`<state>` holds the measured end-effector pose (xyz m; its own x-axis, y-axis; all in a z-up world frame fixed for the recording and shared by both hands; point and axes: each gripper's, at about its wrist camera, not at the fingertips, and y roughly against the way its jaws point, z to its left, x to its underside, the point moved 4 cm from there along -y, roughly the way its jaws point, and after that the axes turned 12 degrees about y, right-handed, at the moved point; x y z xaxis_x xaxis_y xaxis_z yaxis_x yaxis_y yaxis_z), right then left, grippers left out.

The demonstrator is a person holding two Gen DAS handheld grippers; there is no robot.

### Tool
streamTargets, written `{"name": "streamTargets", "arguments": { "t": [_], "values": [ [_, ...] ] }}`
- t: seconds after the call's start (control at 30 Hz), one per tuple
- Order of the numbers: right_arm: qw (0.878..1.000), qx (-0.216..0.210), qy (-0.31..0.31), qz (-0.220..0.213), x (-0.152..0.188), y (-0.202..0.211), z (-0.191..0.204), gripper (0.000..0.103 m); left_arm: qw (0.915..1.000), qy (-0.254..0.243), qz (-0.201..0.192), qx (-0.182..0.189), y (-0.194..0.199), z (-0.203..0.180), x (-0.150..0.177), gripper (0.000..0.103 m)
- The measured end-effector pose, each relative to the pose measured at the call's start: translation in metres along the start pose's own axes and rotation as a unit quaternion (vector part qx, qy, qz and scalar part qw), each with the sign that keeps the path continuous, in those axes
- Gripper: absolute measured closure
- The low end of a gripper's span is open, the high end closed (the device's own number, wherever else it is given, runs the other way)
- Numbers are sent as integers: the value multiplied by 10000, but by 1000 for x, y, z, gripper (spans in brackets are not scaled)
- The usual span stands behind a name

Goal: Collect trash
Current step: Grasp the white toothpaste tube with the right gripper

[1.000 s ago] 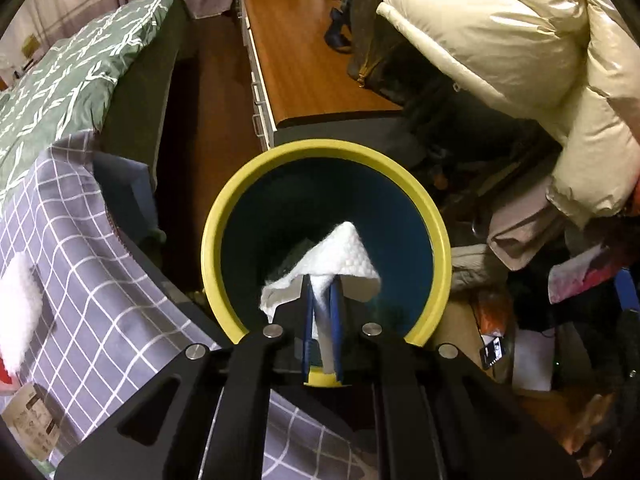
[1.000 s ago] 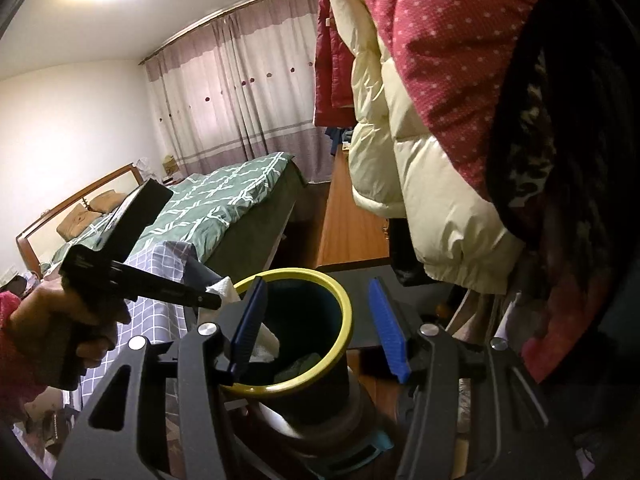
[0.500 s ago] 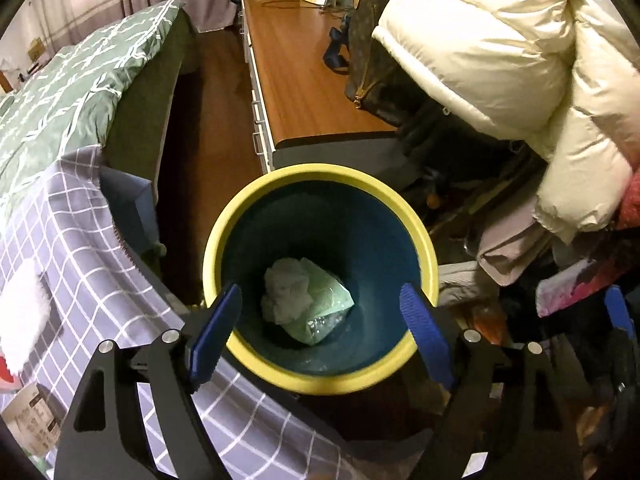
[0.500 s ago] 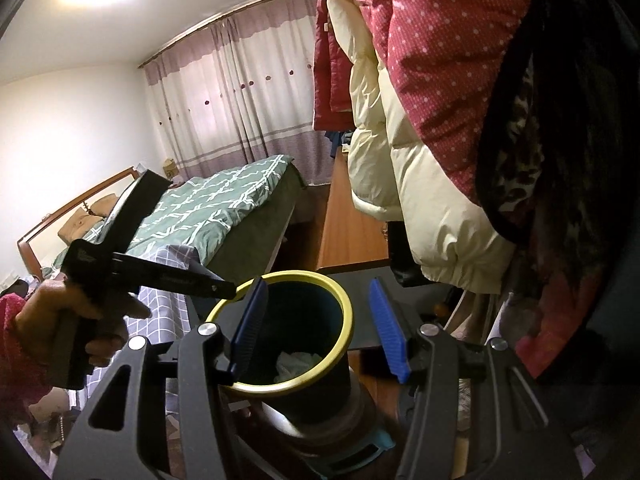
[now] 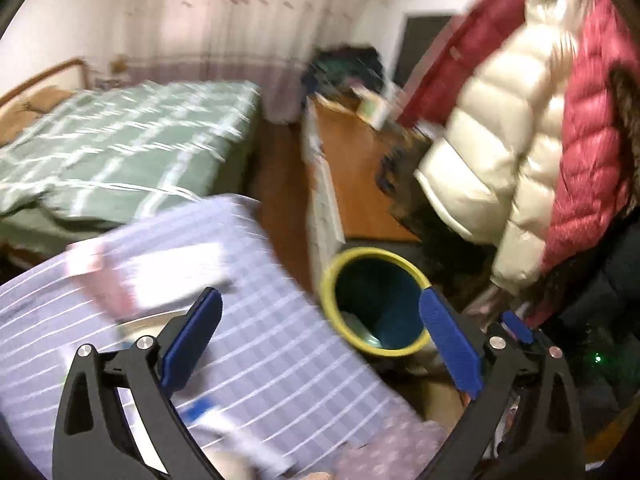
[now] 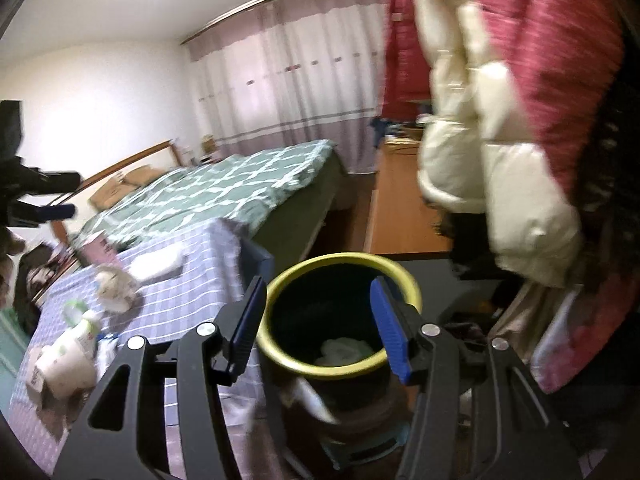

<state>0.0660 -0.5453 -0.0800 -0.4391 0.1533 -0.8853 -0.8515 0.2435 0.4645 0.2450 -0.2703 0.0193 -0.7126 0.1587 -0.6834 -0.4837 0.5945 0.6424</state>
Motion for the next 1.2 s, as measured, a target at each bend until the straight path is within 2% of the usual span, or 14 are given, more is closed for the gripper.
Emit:
{"name": "streamTargets", "arguments": {
  "t": [0.07,0.17,0.3,0.4,0.57,0.8,0.9,1.1,1.2],
  "values": [
    [9997,-184,159,37,-2,-4,22,51,9989,163,-386,-209,33,31,3,5],
    [9971,-632,404,135,-4,-10,61,51,9925,436,-959,-614,80,82,13,5],
    [9885,-1235,812,322,-1,-21,119,51,9775,815,-1594,-1119,124,151,35,5],
    [9790,-1640,1112,478,6,-28,157,51,9639,1053,-1930,-1503,141,200,55,5],
    [9628,-2088,1495,843,26,-37,199,51,9472,1417,-2310,-1716,144,265,79,5],
    [9436,-2388,1924,1247,49,-53,243,52,9383,1769,-2562,-1504,127,299,104,5],
    [9386,-2406,2006,1442,59,-63,250,62,9366,1751,-2632,-1512,126,303,108,5],
    [9350,-2538,1884,1609,66,-75,255,66,9331,1882,-2721,-1411,128,306,112,5],
    [9344,-2522,1896,1652,67,-79,257,81,9331,1849,-2745,-1408,130,303,113,5]
  ]
}}
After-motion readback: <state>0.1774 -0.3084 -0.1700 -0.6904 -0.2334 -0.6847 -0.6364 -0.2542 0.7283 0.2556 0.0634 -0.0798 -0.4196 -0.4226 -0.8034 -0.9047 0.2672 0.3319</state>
